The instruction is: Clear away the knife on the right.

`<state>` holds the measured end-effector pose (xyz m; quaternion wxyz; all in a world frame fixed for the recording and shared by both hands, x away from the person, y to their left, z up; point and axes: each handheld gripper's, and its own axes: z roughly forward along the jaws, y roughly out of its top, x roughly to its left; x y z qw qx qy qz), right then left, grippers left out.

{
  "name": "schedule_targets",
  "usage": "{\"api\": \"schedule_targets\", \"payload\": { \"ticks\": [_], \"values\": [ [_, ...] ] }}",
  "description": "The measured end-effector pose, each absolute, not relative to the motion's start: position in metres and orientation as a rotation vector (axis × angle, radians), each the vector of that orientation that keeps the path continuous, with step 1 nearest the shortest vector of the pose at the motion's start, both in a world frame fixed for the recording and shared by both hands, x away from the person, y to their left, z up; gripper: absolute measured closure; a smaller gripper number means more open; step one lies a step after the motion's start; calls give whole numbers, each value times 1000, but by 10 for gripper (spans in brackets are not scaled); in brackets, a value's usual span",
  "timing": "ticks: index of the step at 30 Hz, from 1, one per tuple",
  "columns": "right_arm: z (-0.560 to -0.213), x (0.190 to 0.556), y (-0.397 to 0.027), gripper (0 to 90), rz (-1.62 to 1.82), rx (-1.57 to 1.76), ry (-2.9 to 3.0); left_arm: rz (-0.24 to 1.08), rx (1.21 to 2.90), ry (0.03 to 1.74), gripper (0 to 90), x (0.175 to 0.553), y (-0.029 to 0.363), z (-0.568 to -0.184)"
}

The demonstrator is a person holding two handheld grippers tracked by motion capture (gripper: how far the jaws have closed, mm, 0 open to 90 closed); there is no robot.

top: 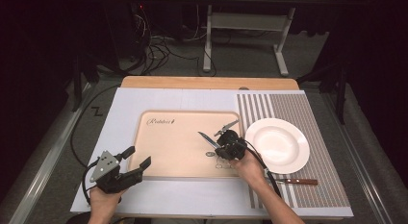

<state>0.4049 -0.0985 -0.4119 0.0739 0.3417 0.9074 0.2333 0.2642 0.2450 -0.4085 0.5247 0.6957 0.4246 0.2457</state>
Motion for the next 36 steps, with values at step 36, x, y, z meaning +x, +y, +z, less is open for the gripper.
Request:
{"api": "schedule_targets", "payload": {
  "ticks": [36],
  "values": [
    [-412, 430, -126, 900, 681, 1194, 2612, 610, 1640, 1042, 288, 265, 250, -408]
  ]
}}
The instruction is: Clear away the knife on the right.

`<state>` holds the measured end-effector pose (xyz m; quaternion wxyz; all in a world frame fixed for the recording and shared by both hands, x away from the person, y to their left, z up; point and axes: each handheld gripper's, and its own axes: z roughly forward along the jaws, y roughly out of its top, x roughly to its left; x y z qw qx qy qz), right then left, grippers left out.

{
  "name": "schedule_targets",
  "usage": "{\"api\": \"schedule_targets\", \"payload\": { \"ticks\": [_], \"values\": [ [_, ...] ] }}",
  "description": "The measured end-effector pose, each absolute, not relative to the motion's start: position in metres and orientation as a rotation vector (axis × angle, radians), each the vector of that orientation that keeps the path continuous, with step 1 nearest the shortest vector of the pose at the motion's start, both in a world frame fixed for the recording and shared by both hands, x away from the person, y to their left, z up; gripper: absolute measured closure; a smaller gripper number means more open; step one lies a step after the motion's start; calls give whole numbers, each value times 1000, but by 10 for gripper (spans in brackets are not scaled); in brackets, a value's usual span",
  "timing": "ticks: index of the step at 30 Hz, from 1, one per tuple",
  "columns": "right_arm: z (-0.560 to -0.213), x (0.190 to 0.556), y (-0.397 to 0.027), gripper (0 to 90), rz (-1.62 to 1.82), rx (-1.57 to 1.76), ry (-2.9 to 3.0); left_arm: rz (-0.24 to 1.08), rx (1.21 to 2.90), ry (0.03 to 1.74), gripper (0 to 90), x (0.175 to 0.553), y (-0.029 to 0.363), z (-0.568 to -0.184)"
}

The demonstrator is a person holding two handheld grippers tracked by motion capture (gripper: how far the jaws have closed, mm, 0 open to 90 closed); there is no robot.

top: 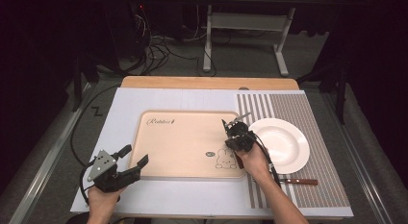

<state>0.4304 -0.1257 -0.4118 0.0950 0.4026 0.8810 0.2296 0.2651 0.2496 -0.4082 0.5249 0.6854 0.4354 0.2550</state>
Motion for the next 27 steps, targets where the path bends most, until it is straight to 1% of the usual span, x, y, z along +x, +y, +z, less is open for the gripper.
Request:
{"api": "schedule_targets", "payload": {
  "ticks": [6, 22, 25, 27],
  "values": [
    [-412, 431, -129, 900, 676, 1187, 2605, 598, 1626, 1028, 285, 265, 250, -408],
    [-412, 432, -132, 896, 704, 1201, 2616, 599, 1662, 1031, 287, 266, 248, -409],
    [-410, 428, -136, 839, 759, 1191, 2599, 597, 1666, 1031, 287, 266, 248, -410],
    [-406, 424, -141, 751, 836, 1187, 2575, 597, 1666, 1032, 289, 266, 248, -410]
  ]
}}
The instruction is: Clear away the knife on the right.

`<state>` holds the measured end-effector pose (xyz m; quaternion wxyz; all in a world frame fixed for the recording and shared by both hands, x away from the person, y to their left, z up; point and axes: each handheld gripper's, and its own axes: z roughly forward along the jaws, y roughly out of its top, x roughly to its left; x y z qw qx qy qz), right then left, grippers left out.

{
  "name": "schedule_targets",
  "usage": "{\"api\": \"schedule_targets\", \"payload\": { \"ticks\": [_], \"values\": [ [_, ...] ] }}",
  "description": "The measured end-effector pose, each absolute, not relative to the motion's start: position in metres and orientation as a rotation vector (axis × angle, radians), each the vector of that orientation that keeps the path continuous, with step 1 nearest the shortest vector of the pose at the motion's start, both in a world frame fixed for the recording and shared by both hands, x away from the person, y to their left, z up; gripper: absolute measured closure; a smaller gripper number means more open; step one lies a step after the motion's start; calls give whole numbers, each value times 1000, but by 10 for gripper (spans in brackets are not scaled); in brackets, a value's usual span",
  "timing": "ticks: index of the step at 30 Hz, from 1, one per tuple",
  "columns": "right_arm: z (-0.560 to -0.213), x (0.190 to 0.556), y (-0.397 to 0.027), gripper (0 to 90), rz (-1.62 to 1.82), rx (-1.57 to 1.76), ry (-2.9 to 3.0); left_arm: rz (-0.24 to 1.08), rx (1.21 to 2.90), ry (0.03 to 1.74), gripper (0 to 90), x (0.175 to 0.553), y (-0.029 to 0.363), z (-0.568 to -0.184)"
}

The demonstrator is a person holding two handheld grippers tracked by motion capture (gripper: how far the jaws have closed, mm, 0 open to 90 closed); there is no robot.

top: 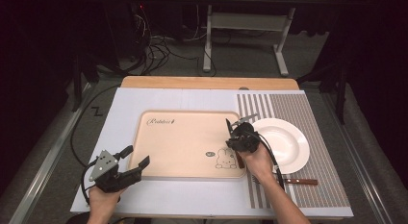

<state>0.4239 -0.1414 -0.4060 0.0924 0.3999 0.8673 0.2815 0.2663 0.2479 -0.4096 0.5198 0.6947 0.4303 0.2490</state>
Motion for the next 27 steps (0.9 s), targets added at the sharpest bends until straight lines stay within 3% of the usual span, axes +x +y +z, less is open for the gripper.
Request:
{"api": "schedule_targets", "payload": {
  "ticks": [3, 4, 5, 12, 27],
  "values": [
    [-399, 417, -147, 688, 892, 1178, 2558, 600, 1669, 1030, 289, 266, 247, -409],
    [-396, 413, -149, 615, 913, 1152, 2552, 602, 1670, 1029, 289, 266, 247, -409],
    [-396, 413, -149, 615, 913, 1152, 2552, 602, 1669, 1030, 289, 266, 247, -409],
    [-392, 400, -159, 381, 987, 1115, 2516, 607, 1670, 1031, 294, 265, 247, -409],
    [-383, 376, -192, 263, 1155, 1087, 2424, 606, 1702, 1052, 310, 265, 246, -407]
  ]
}}
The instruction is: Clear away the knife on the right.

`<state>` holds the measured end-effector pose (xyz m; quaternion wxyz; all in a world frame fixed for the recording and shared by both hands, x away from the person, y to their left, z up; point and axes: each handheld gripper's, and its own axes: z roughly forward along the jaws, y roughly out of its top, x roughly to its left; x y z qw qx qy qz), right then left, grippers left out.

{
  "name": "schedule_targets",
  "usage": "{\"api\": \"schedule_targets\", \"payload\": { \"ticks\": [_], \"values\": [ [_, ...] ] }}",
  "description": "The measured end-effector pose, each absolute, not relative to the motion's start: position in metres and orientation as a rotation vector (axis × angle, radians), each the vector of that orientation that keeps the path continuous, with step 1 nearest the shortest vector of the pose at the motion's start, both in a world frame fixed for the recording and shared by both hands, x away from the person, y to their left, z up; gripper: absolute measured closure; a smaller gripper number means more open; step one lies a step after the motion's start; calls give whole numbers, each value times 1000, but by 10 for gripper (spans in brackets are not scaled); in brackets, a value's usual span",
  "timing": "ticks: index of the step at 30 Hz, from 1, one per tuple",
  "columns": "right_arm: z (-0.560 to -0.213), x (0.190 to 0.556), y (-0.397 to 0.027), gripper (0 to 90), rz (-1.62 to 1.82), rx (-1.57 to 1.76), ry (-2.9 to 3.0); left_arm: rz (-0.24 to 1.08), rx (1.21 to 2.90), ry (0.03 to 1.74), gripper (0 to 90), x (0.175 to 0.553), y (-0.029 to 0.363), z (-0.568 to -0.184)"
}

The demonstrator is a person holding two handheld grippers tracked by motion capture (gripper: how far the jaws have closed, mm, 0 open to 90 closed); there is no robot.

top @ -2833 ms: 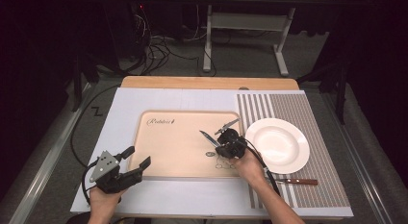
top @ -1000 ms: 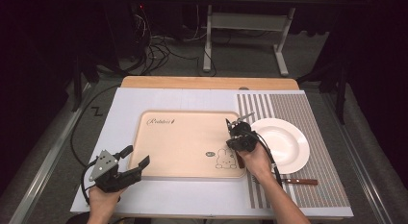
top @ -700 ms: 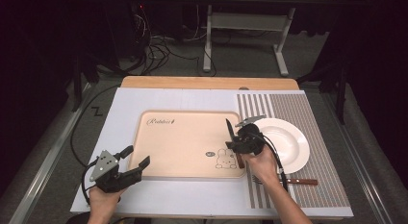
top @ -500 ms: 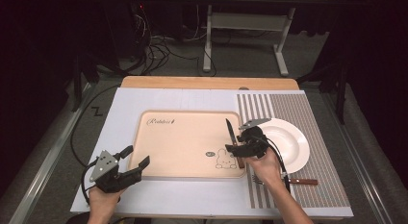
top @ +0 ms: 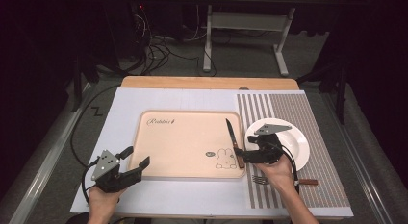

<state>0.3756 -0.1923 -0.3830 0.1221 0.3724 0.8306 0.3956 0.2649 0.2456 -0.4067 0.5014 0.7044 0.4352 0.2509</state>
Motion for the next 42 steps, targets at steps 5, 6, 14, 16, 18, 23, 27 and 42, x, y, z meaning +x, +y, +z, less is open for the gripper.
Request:
{"api": "schedule_targets", "payload": {
  "ticks": [5, 6, 14, 16, 18, 23, 27, 42],
  "values": [
    [-380, 368, -203, 214, 1182, 1086, 2381, 625, 1687, 1021, 330, 262, 243, -405],
    [-380, 367, -206, 211, 1191, 1091, 2369, 635, 1685, 1013, 328, 262, 242, -405],
    [-378, 350, -229, 338, 1234, 1093, 2203, 651, 1708, 1025, 326, 264, 238, -407],
    [-377, 345, -237, 341, 1243, 1100, 2160, 660, 1716, 1022, 320, 264, 238, -408],
    [-377, 344, -240, 338, 1248, 1105, 2154, 668, 1715, 1024, 320, 264, 239, -408],
    [-379, 339, -249, 324, 1268, 1112, 2118, 656, 1697, 1033, 323, 265, 241, -409],
    [-381, 336, -253, 329, 1283, 1099, 2093, 665, 1684, 1032, 330, 264, 242, -408],
    [-389, 311, -278, 306, 1324, 1094, 1971, 635, 1703, 1036, 307, 265, 241, -410]
  ]
}}
